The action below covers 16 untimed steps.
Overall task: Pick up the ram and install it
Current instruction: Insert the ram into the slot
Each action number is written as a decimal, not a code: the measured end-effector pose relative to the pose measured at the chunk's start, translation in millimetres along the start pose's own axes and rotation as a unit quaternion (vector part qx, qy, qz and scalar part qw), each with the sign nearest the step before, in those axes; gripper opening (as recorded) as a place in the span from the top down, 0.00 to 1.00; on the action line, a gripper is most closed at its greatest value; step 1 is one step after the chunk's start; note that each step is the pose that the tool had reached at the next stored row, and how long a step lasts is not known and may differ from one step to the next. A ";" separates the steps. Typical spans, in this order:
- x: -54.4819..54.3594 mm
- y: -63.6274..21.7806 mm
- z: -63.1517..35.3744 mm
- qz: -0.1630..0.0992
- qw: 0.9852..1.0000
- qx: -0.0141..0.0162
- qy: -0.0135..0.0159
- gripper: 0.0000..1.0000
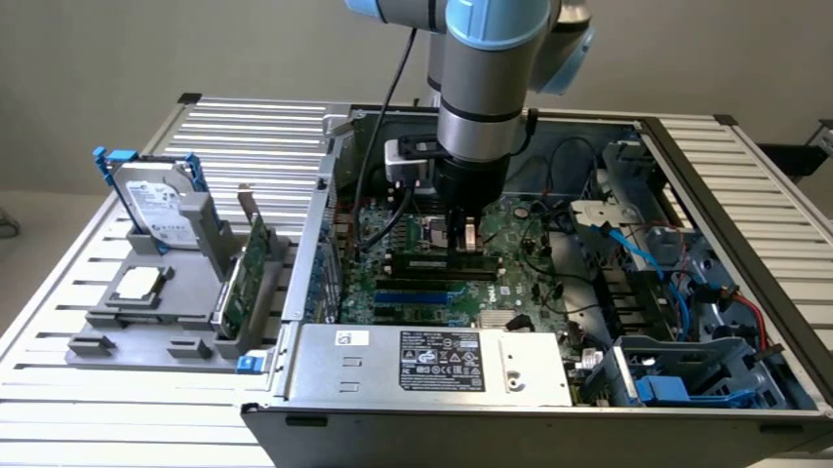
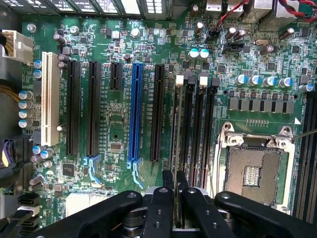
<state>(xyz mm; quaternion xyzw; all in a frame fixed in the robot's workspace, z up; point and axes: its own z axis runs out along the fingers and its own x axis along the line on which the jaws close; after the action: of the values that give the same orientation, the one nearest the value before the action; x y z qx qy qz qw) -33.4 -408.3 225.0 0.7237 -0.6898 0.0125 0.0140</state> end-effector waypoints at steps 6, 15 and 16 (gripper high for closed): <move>-0.1 0.1 1.1 0.000 1.000 0.000 0.000 0.86; -0.1 0.0 2.1 0.000 1.000 0.000 0.000 0.86; -0.1 0.0 2.1 0.001 1.000 0.000 0.000 0.86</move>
<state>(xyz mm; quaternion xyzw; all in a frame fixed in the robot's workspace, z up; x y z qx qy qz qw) -33.5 -408.3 222.9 0.7233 -0.6903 0.0126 0.0140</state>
